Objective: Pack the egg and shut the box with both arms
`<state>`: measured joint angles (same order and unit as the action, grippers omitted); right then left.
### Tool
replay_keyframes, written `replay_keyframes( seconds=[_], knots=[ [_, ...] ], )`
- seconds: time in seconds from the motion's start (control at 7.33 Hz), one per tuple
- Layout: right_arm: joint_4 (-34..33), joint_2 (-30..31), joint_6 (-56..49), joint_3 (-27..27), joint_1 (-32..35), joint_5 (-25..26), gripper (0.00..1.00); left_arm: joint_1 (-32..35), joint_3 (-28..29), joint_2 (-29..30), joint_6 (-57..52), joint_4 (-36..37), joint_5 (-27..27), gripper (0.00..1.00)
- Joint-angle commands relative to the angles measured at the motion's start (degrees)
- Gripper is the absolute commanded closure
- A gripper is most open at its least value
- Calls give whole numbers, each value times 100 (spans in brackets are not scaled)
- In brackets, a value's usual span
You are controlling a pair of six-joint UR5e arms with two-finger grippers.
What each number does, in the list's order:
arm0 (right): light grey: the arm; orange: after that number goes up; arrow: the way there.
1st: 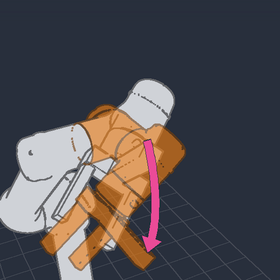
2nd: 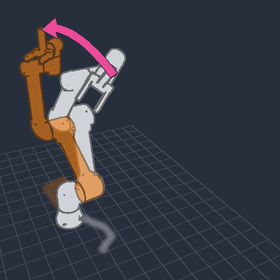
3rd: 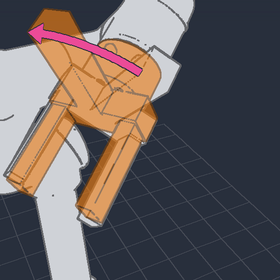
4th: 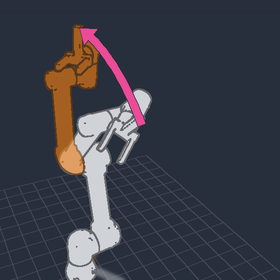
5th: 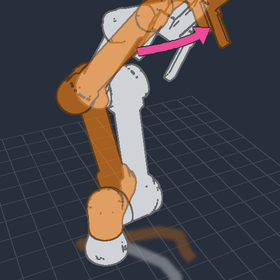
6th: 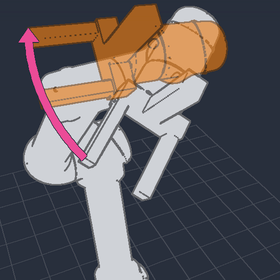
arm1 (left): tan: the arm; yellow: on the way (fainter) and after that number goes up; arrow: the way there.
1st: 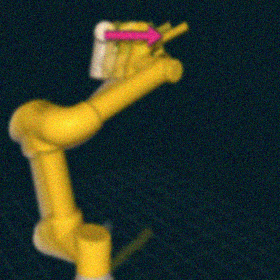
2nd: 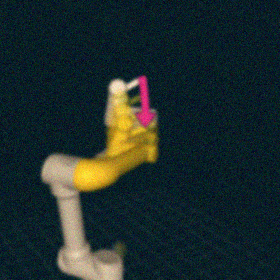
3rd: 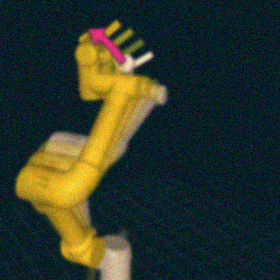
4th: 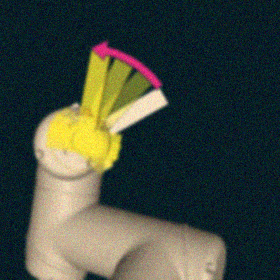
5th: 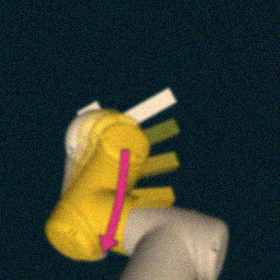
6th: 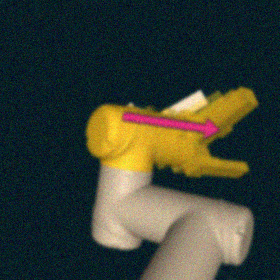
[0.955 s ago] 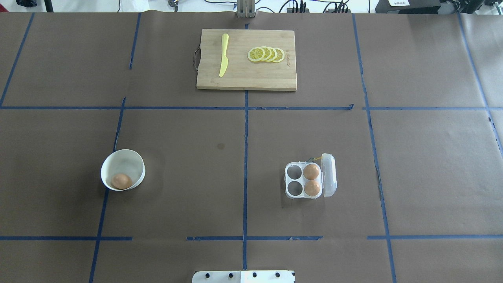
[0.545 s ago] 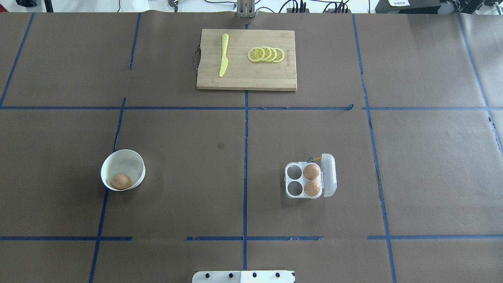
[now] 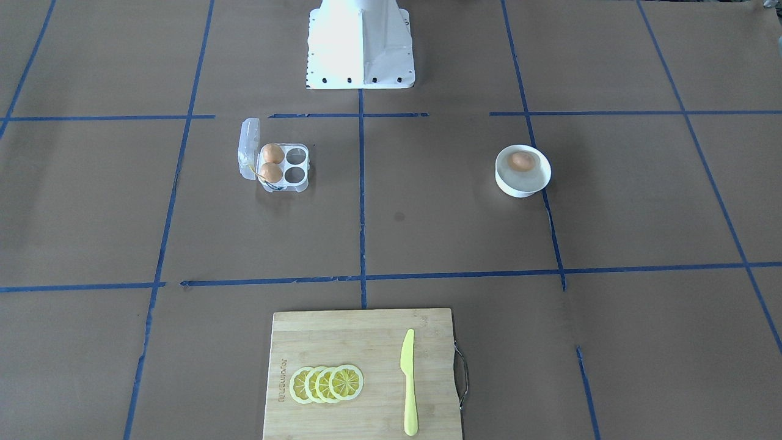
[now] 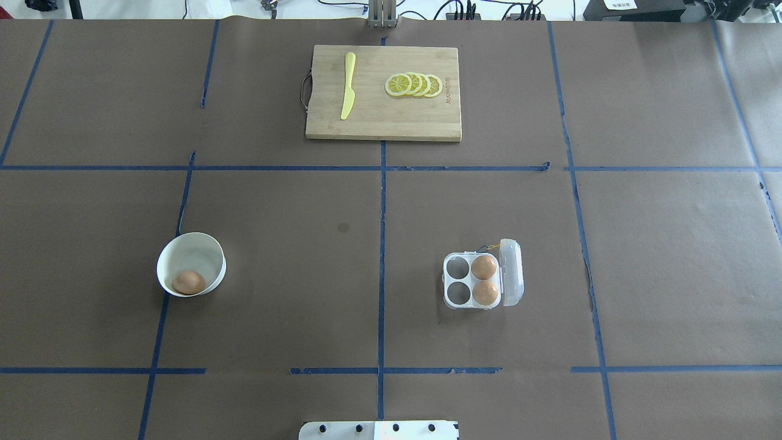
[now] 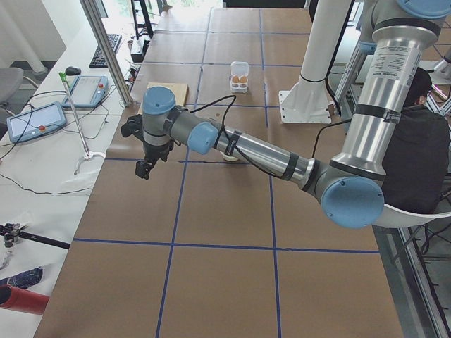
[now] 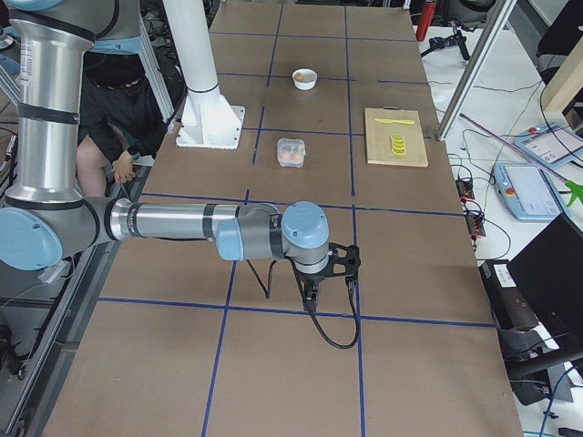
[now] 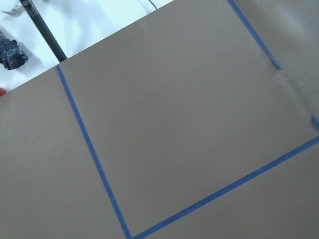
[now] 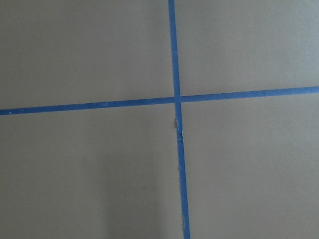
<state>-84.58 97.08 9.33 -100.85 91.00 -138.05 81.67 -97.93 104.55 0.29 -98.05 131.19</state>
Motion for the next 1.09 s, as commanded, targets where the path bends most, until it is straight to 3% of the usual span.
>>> replay_keyframes(
  seconds=[0.0, 0.27, 0.41, 0.68, 0.95],
  knots=[
    [-111, -329, 16, 56, -82, -265, 0, -692, -495, 110, 2053, -117, 29, 0],
    [-59, -189, 8, -13, -73, -914, 0, -1598, -988, -82, 4365, -467, -32, 0],
    [-59, -225, 8, 4, -108, -804, 0, -2011, -1156, -266, 5149, -522, -67, 0],
    [-15, -146, 8, 22, -109, -522, 0, -3501, -1534, -495, 7020, -786, -1509, 1],
    [-15, -137, 121, 13, -109, -522, 0, -4087, -1519, -514, 7563, -786, -1816, 3]
  ],
)
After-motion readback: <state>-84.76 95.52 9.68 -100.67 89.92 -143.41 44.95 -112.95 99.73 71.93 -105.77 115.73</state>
